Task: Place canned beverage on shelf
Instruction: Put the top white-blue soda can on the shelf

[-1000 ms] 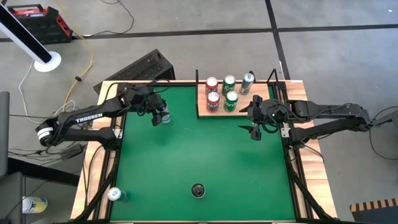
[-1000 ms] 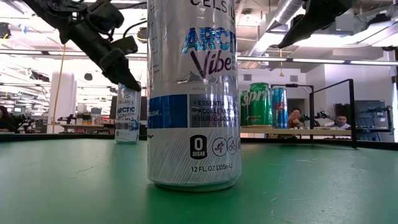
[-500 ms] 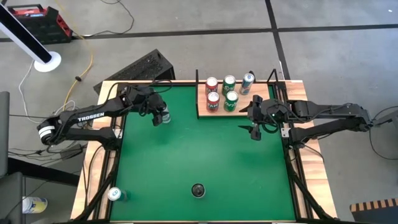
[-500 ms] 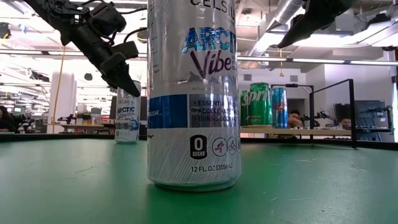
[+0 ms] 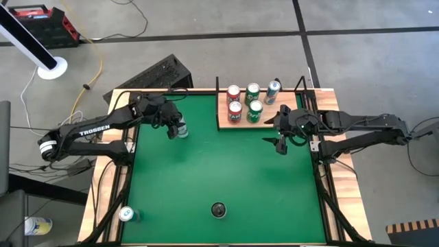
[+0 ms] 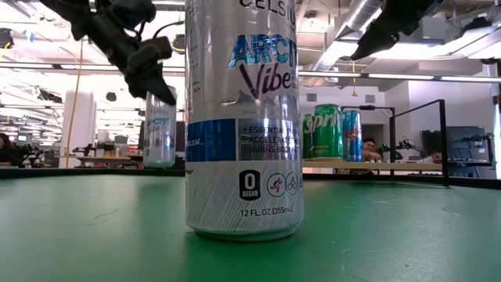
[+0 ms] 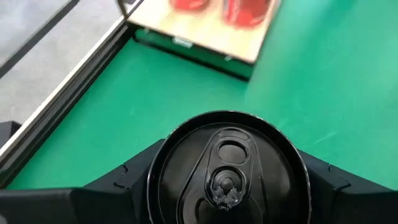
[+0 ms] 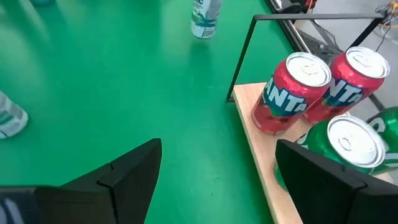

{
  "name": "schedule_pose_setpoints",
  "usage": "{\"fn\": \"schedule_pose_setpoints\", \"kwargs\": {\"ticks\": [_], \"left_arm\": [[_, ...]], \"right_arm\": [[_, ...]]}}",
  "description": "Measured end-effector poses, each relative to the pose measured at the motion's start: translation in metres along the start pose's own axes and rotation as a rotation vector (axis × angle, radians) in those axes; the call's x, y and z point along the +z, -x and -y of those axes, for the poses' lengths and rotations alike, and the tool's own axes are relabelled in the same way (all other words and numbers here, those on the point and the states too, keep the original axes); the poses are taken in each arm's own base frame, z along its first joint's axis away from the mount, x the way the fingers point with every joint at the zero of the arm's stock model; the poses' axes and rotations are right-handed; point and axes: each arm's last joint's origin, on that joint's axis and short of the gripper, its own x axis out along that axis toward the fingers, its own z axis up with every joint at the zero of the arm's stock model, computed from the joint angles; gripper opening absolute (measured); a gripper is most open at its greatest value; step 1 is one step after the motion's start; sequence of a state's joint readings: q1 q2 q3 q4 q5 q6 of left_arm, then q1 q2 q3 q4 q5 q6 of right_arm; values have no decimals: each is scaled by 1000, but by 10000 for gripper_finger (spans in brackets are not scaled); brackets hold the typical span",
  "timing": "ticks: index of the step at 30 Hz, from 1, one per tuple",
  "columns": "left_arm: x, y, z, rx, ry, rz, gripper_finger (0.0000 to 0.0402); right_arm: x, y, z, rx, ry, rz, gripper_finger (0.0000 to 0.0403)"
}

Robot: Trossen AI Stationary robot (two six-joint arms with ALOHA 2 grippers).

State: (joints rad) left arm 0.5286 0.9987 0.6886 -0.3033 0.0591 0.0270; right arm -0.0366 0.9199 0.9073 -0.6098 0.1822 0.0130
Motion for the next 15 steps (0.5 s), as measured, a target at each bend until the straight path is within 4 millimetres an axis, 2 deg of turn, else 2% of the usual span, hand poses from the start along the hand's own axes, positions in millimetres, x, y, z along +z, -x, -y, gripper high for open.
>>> {"fn": "schedule_pose_setpoints", "kwargs": {"ticks": [4,7,15], "left_arm": [[9,5,22,-60,28,42,239],[12,5,48,-104,38,74,239],[18,4,118,-193,125,230,239]], "right_arm": [[-3,1,-7,32,-20,-27,340],[-7,4,-17,78,12,-56,340],[-17,31,-42,199,77,-48,340]]}}
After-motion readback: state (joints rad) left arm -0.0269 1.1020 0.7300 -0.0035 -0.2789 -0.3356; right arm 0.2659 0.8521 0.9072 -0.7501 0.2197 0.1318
